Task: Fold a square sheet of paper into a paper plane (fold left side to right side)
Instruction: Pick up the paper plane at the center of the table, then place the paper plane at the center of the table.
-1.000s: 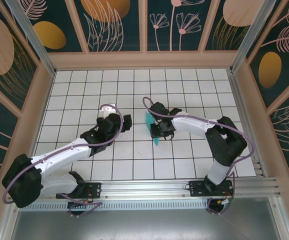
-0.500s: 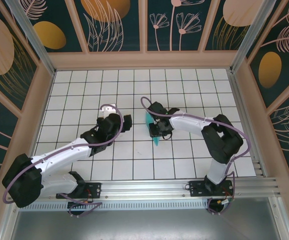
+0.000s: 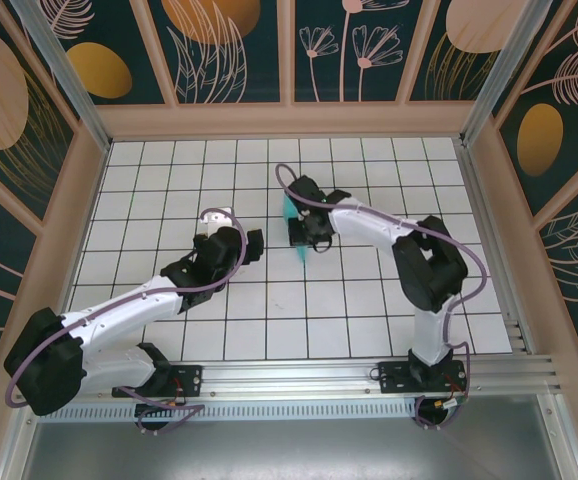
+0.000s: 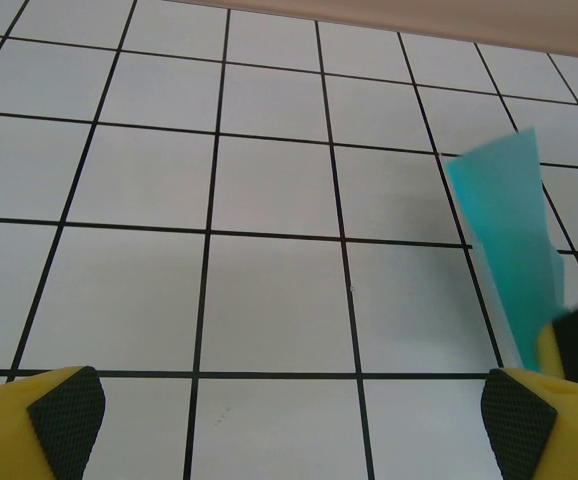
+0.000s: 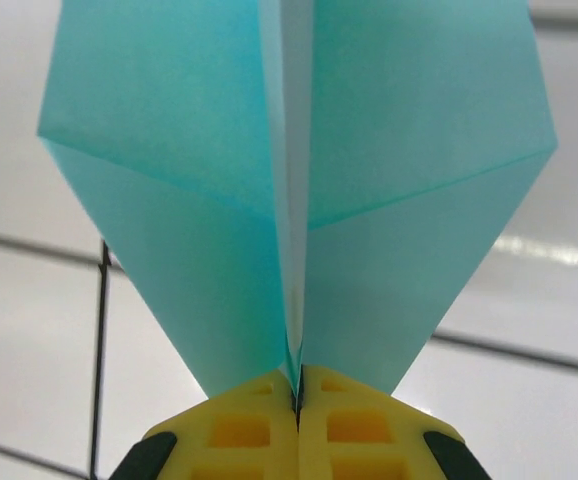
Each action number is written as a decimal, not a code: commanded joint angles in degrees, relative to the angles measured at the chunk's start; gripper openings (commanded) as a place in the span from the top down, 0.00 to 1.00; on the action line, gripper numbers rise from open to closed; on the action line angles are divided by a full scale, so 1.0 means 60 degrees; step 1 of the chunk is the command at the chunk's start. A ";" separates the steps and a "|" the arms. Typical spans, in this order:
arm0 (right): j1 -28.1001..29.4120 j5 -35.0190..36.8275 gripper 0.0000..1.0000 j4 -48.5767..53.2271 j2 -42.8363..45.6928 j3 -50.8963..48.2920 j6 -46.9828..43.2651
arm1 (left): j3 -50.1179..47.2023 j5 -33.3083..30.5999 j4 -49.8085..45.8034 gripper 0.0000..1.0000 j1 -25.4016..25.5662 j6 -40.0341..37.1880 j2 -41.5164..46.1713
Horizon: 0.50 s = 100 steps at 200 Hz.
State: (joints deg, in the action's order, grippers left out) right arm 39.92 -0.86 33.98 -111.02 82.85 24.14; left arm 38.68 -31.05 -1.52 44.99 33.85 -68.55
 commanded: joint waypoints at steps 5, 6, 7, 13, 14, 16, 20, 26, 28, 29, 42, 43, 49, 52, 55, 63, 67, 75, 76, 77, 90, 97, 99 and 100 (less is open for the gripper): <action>-0.0326 0.0428 0.95 0.1249 -0.1041 0.1698 0.0164 | 0.0140 -0.0371 -0.0084 0.02 -0.0019 -0.0255 0.0303; -0.0333 0.0418 0.95 0.1272 -0.1091 0.1752 0.0172 | 0.0135 -0.0381 -0.0084 0.01 -0.0016 -0.0253 0.0305; -0.0344 0.0413 0.95 0.1306 -0.1130 0.1816 0.0176 | 0.0133 -0.0387 -0.0084 0.02 -0.0015 -0.0251 0.0314; -0.0429 0.0383 0.94 0.1470 -0.1377 0.2243 0.0215 | 0.0104 -0.0418 -0.0058 0.02 -0.0024 -0.0250 0.0343; -0.0436 0.0381 0.94 0.1507 -0.1434 0.2318 0.0220 | 0.0096 -0.0412 -0.0056 0.02 -0.0026 -0.0250 0.0347; -0.0470 0.0368 0.94 0.1572 -0.1514 0.2433 0.0231 | 0.0078 -0.0423 -0.0048 0.01 -0.0024 -0.0250 0.0361; -0.0493 0.0373 0.94 0.1699 -0.1664 0.2726 0.0250 | 0.0062 -0.0428 -0.0029 0.01 -0.0018 -0.0237 0.0379; -0.0526 0.0379 0.94 0.1887 -0.1911 0.3146 0.0254 | 0.0018 -0.0448 0.0000 0.02 -0.0023 -0.0230 0.0403; -0.0530 0.0397 0.94 0.1949 -0.2003 0.3277 0.0254 | 0.0011 -0.0461 0.0003 0.02 -0.0023 -0.0223 0.0408; -0.0530 0.0402 0.94 0.1981 -0.2033 0.3340 0.0247 | -0.0002 -0.0456 0.0011 0.02 -0.0026 -0.0222 0.0409; -0.0555 0.0479 0.94 0.2396 -0.2531 0.4129 0.0189 | -0.0053 -0.0468 0.0048 0.02 -0.0023 -0.0233 0.0425; -0.0558 0.0480 0.94 0.2439 -0.2582 0.4206 0.0185 | -0.0056 -0.0474 0.0048 0.01 -0.0025 -0.0234 0.0425; -0.0574 0.0490 0.94 0.2630 -0.2808 0.4546 0.0148 | -0.0058 -0.0466 0.0059 0.01 -0.0014 -0.0257 0.0425; -0.0574 0.0493 0.94 0.2716 -0.2930 0.4689 0.0127 | -0.0052 -0.0472 0.0062 0.01 -0.0021 -0.0277 0.0412; -0.0582 0.0502 0.94 0.2793 -0.3019 0.4826 0.0110 | -0.0058 -0.0455 0.0063 0.02 -0.0027 -0.0303 0.0403; -0.0589 0.0489 0.94 0.2910 -0.3232 0.5101 0.0068 | -0.0055 -0.0438 0.0063 0.01 -0.0013 -0.0370 0.0384; -0.0602 0.0426 0.94 0.2933 -0.3341 0.5187 0.0055 | -0.0048 -0.0429 0.0063 0.01 -0.0022 -0.0401 0.0370; -0.0628 0.0336 0.94 0.2936 -0.3527 0.5366 -0.0020 | -0.0035 -0.0411 0.0041 0.02 -0.0014 -0.0452 0.0341; -0.0631 0.0328 0.94 0.2936 -0.3549 0.5381 -0.0022 | -0.0033 -0.0401 0.0037 0.02 -0.0014 -0.0461 0.0339; -0.0632 0.0324 0.94 0.2936 -0.3568 0.5418 -0.0023 | -0.0031 -0.0404 0.0035 0.02 -0.0013 -0.0458 0.0338; -0.0684 0.0140 0.94 0.3006 -0.3848 0.5710 -0.0091 | -0.0034 -0.0396 0.0006 0.02 -0.0021 -0.0497 0.0316; -0.0703 0.0054 0.94 0.3093 -0.3990 0.5888 -0.0119 | -0.0037 -0.0401 -0.0003 0.02 -0.0023 -0.0499 0.0308; -0.0705 0.0048 0.94 0.3118 -0.4039 0.5951 -0.0121 | -0.0032 -0.0398 0.0002 0.01 -0.0019 -0.0499 0.0308; -0.0713 0.0045 0.94 0.3129 -0.4054 0.5974 -0.0124 | -0.0031 -0.0402 0.0003 0.02 -0.0016 -0.0499 0.0308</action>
State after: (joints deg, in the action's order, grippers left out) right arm 36.29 0.82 47.51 -132.09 114.43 24.29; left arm 38.65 -32.25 -1.52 44.99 32.40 -66.85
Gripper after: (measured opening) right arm 0.062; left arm 0.985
